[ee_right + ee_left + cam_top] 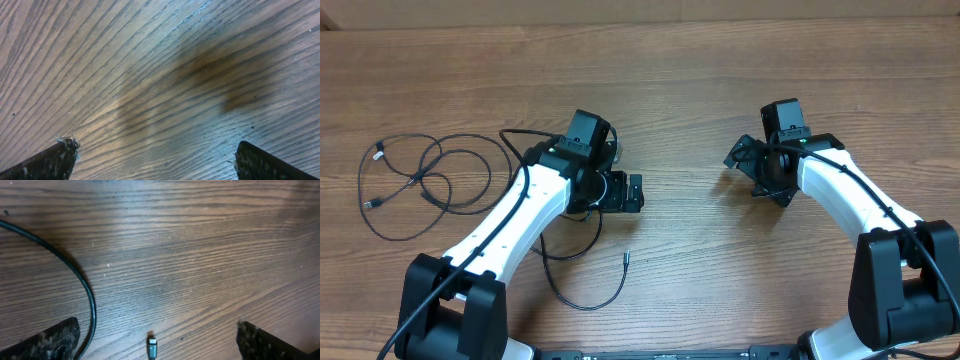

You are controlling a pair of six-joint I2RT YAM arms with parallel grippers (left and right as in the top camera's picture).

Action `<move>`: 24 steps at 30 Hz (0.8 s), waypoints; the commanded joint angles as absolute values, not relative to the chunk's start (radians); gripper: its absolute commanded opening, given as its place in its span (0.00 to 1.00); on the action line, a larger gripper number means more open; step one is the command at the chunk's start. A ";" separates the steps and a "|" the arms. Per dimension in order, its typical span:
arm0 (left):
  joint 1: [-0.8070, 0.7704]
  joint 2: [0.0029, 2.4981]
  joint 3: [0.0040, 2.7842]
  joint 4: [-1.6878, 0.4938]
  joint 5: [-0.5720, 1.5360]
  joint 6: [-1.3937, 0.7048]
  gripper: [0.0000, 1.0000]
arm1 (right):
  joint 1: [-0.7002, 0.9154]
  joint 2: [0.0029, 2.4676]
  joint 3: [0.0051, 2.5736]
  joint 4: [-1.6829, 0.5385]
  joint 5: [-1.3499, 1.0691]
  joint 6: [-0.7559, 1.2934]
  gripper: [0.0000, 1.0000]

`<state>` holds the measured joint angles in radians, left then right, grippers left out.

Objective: Untangle cables

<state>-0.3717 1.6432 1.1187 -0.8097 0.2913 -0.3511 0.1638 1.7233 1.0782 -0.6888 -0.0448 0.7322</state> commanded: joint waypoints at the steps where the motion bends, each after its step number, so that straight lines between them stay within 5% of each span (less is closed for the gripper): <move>1: -0.374 1.647 1.077 -0.780 0.278 -0.372 1.00 | 0.160 1.702 1.088 -0.683 -0.035 0.728 1.00; 24: -0.374 1.647 1.054 -0.748 0.252 -0.374 0.98 | 0.160 1.702 1.088 -0.683 -0.035 0.728 1.00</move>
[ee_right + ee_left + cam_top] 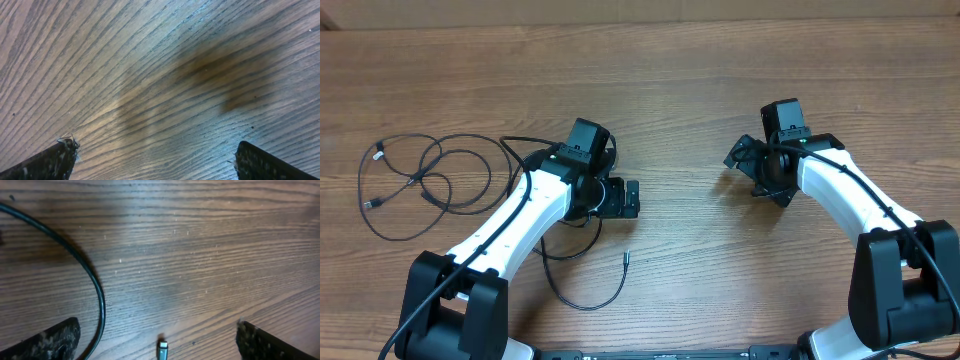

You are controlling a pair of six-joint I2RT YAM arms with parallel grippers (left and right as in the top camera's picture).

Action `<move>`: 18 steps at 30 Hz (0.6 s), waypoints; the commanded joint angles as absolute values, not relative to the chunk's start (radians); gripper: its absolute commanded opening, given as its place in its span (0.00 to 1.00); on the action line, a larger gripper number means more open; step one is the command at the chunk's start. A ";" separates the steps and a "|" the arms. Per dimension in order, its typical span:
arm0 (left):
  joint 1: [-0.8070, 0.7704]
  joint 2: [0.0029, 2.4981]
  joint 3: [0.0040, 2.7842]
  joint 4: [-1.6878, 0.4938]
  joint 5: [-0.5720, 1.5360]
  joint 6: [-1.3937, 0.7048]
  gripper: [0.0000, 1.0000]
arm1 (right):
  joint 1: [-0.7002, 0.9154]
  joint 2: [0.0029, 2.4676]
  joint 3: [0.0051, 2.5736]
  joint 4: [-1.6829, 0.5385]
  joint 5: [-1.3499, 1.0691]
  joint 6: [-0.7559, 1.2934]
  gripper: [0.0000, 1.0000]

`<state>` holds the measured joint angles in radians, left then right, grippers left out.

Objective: Untangle cables

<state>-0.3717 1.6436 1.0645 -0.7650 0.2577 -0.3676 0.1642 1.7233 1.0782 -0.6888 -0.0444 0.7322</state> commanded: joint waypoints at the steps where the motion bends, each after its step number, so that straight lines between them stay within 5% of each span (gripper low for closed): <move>1: -0.374 1.647 1.054 -0.746 0.251 -0.374 0.98 | 0.160 1.702 1.088 -0.683 -0.035 0.728 1.00; 6: -0.374 1.647 1.048 -0.777 0.191 -0.374 0.89 | 0.160 1.702 1.088 -0.683 -0.035 0.728 1.00; 9: -0.374 1.647 1.029 -0.789 0.014 -0.375 0.52 | 0.160 1.702 1.088 -0.683 -0.035 0.728 1.00; 10: -0.373 1.648 1.018 -0.789 -0.053 -0.388 0.35 | 0.160 1.702 1.088 -0.683 -0.035 0.728 1.00; 11: -0.364 1.648 1.002 -0.788 -0.133 -0.450 0.04 | 0.160 1.702 1.088 -0.683 -0.035 0.728 1.00; 15: -0.298 1.648 0.970 -0.792 -0.126 -0.479 0.04 | 0.160 1.702 1.088 -0.683 -0.035 0.728 1.00; 16: -0.282 1.648 0.970 -0.801 -0.126 -0.480 0.13 | 0.160 1.702 1.088 -0.683 -0.035 0.728 1.00; 17: -0.249 1.648 0.970 -0.813 -0.126 -0.480 0.65 | 0.160 1.702 1.088 -0.683 -0.035 0.728 1.00; 18: -0.213 1.648 0.970 -0.825 -0.121 -0.480 0.84 | 0.160 1.702 1.088 -0.683 -0.035 0.728 1.00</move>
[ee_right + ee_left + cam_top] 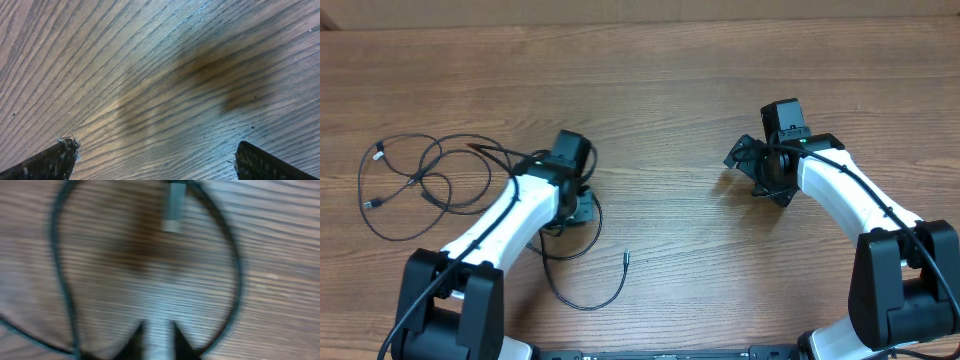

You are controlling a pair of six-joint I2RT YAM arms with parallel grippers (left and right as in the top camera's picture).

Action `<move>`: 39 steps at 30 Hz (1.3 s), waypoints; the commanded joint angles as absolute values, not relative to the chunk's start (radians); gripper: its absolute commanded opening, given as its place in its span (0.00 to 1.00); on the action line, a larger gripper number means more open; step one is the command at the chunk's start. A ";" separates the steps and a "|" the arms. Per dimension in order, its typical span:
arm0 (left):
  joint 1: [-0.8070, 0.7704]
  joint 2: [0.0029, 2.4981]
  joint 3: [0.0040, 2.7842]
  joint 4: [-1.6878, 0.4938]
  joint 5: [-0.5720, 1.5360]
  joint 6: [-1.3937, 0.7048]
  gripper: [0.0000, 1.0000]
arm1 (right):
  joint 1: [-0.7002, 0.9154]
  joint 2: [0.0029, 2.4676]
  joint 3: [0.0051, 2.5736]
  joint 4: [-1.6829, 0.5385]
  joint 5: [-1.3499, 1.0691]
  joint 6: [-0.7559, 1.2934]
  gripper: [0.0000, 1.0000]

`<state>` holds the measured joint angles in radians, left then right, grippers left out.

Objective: Untangle cables

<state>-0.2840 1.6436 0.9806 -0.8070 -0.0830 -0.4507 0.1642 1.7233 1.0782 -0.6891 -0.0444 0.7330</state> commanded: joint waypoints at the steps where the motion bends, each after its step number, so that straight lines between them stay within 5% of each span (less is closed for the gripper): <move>1: -0.188 1.648 0.970 -0.834 -0.115 -0.480 0.86 | 0.160 1.702 1.088 -0.683 -0.035 0.728 1.00; 13: -0.034 1.648 0.833 -0.746 -0.060 -0.479 0.78 | 0.160 1.702 1.088 -0.683 -0.035 0.728 1.00; 15: -0.034 1.648 0.793 -0.699 -0.021 -0.479 0.57 | 0.160 1.702 1.088 -0.683 -0.035 0.728 1.00; 17: -0.034 1.648 0.756 -0.645 0.068 -0.455 0.47 | 0.160 1.702 1.088 -0.683 -0.035 0.728 1.00; 22: -0.041 1.648 0.748 -0.596 0.387 -0.222 0.40 | 0.160 1.702 1.088 -0.683 -0.035 0.728 1.00; 23: -0.053 1.648 0.748 -0.591 0.426 -0.199 0.33 | 0.160 1.702 1.088 -0.683 -0.035 0.728 1.00; 24: -0.068 1.648 0.748 -0.590 0.437 -0.198 0.08 | 0.160 1.702 1.088 -0.683 -0.035 0.728 1.00; 25: -0.088 1.648 0.748 -0.590 0.437 -0.198 0.04 | 0.160 1.702 1.088 -0.683 -0.035 0.728 1.00; 31: -0.220 1.648 0.750 -0.565 0.411 -0.207 0.04 | 0.160 1.702 1.088 -0.683 -0.035 0.728 1.00; 33: -0.230 1.647 0.772 -0.587 0.368 -0.210 0.24 | 0.160 1.702 1.088 -0.683 -0.035 0.728 1.00; 34: -0.228 1.647 0.800 -0.624 0.344 -0.210 0.42 | 0.160 1.702 1.088 -0.683 -0.035 0.728 1.00; 39: -0.195 1.647 1.075 -0.949 0.162 -0.210 0.45 | 0.160 1.702 1.088 -0.683 -0.035 0.728 1.00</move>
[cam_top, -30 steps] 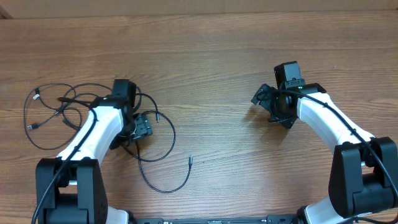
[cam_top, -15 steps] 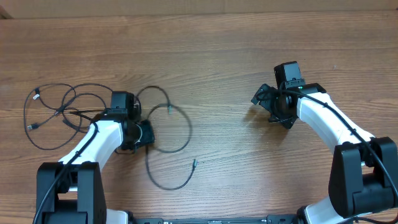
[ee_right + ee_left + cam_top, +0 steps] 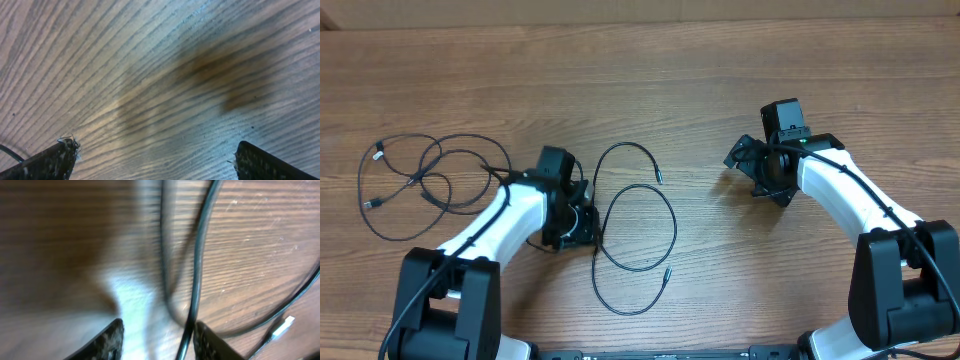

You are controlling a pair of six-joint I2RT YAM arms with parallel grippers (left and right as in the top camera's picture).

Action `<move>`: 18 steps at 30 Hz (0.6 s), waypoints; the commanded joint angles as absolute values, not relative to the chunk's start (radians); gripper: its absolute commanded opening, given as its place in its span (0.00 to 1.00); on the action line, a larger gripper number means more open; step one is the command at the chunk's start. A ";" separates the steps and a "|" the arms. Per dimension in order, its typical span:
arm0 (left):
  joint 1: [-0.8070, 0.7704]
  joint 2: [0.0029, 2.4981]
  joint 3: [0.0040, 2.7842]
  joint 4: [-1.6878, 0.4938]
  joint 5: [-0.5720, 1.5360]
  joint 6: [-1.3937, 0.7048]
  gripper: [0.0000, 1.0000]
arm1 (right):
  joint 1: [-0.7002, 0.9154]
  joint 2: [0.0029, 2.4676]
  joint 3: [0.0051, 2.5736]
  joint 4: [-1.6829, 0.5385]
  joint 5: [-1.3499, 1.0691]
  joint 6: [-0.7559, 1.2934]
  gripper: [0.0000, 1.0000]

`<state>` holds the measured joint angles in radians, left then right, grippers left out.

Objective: Untangle cables

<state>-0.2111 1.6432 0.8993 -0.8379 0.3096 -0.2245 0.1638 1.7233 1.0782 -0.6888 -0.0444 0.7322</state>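
Note:
A thin black cable (image 3: 675,228) lies in two open loops at the table's middle, its plugs at the ends. A second black cable (image 3: 423,183) lies coiled over itself at the far left. My left gripper (image 3: 578,225) sits low at the left end of the middle cable. In the left wrist view the left gripper (image 3: 157,342) is open, narrowly, and the cable (image 3: 197,270) runs between the fingers, close against the right fingertip (image 3: 215,342). A silver plug (image 3: 285,325) lies to the right. My right gripper (image 3: 757,175) is wide open over bare wood (image 3: 155,160).
The wooden table (image 3: 720,80) stretches to the far edge behind both arms. A short bit of black cable (image 3: 6,151) shows at the lower left of the right wrist view.
The middle cable, then a loop under my left arm, now lies spread to the right in two loops. The left gripper sits slightly lower and its jaws stand wider apart. Right arm unmoved.
My left gripper stood wide open over bare wood right of the cable loop at the first two moments. Then it was further left over the loop with its jaws nearly together. Now the cable is drawn out across the centre. The right gripper stayed open and still.

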 commanded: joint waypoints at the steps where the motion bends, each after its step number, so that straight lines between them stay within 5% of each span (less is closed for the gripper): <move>1: -0.195 1.647 1.113 -0.988 0.144 -0.210 0.46 | 0.160 1.702 1.088 -0.683 -0.035 0.728 1.00; 5: -0.220 1.647 1.270 -1.142 0.124 -0.208 0.45 | 0.160 1.702 1.088 -0.683 -0.035 0.728 1.00; 8: -0.256 1.647 1.267 -1.139 0.136 -0.205 0.05 | 0.160 1.702 1.088 -0.683 -0.035 0.728 1.00; 12: -0.360 1.648 1.208 -1.060 0.174 -0.178 0.04 | 0.160 1.702 1.088 -0.683 -0.035 0.728 1.00; 18: -0.523 1.649 1.083 -0.944 0.177 -0.179 0.48 | 0.160 1.702 1.088 -0.683 -0.035 0.728 1.00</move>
<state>-0.4595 1.6478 1.1416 -0.9695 0.1646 -0.1951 0.1642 1.7233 1.0782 -0.6884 -0.0444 0.7326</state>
